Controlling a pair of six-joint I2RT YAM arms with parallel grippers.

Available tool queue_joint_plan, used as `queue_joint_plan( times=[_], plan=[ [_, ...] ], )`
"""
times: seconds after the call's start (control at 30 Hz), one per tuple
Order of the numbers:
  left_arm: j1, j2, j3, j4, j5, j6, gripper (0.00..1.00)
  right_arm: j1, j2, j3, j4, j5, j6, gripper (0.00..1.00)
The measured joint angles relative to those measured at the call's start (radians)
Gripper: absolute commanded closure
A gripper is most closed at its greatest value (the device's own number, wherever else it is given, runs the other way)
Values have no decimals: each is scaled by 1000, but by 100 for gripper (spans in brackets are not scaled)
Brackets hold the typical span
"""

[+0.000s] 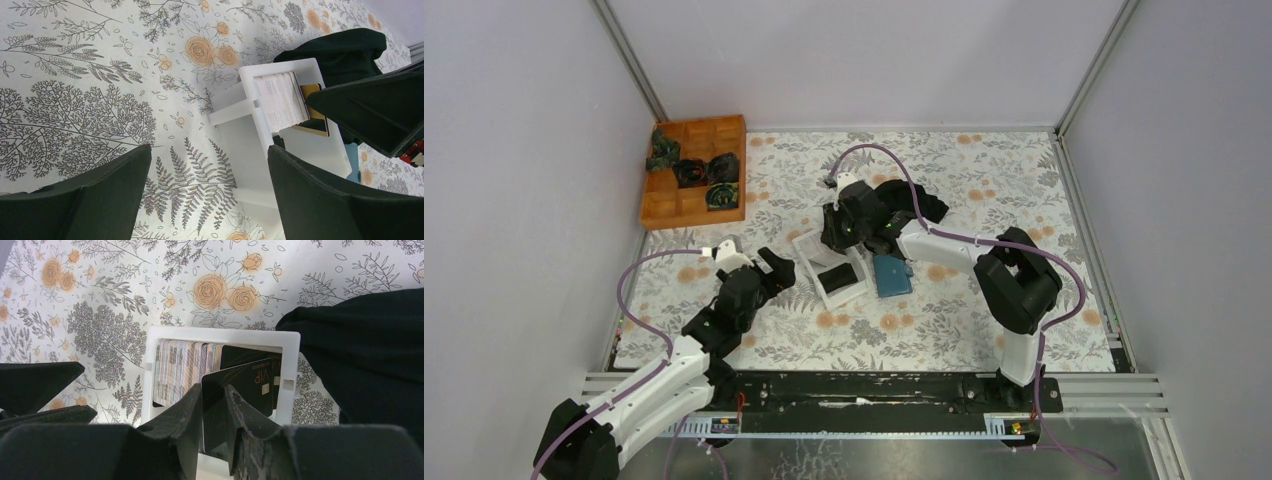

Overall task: Put the credit cards into the card holder
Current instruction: Pick up the credit card from the storage box.

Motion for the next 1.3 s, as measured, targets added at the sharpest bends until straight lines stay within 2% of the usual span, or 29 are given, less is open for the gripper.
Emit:
queue_joint_plan(
  times=[1.3],
  plan=[
    [0,-23,0,-21,-2,-4,6,11,-5,0,-4,-3,8,70]
  ],
)
